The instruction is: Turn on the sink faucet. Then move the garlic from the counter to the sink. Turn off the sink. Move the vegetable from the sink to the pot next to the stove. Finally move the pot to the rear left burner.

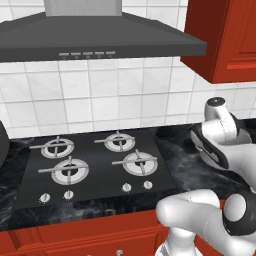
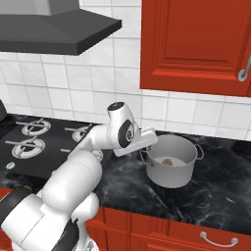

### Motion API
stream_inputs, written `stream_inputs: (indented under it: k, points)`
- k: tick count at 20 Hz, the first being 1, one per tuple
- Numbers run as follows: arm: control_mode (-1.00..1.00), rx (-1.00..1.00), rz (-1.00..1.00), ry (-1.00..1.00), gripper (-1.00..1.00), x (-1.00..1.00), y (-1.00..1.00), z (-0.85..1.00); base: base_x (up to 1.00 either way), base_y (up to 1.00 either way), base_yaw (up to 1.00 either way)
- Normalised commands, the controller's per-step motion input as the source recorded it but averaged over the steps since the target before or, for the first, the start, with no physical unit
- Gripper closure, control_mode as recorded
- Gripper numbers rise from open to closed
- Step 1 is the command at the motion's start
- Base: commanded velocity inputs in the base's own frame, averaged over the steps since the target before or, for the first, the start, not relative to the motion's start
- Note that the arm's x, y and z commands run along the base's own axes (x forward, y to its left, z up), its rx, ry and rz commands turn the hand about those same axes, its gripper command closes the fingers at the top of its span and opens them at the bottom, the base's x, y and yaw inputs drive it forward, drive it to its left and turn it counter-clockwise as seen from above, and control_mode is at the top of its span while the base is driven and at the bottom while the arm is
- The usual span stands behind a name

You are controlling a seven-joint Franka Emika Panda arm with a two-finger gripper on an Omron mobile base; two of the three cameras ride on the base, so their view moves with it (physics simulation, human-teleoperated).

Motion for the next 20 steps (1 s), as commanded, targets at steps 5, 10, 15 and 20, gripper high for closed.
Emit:
stream_inputs:
  k: [5, 10, 15, 20]
  points:
    - [-1.00, 0.00, 0.00, 0.00, -1.00, 0.26, -0.06, -0.11, 0.00, 0.00, 0.00]
    - [-1.00, 0.00, 0.00, 0.00, -1.00, 0.20, -0.02, -0.13, 0.00, 0.00, 0.00]
    - [-1.00, 0.00, 0.00, 0.00, -1.00, 0.05, -0.04, -0.14, 0.00, 0.00, 0.00]
    - [-1.00, 0.00, 0.00, 0.00, -1.00, 0.04, -0.06, -0.12, 0.00, 0.00, 0.00]
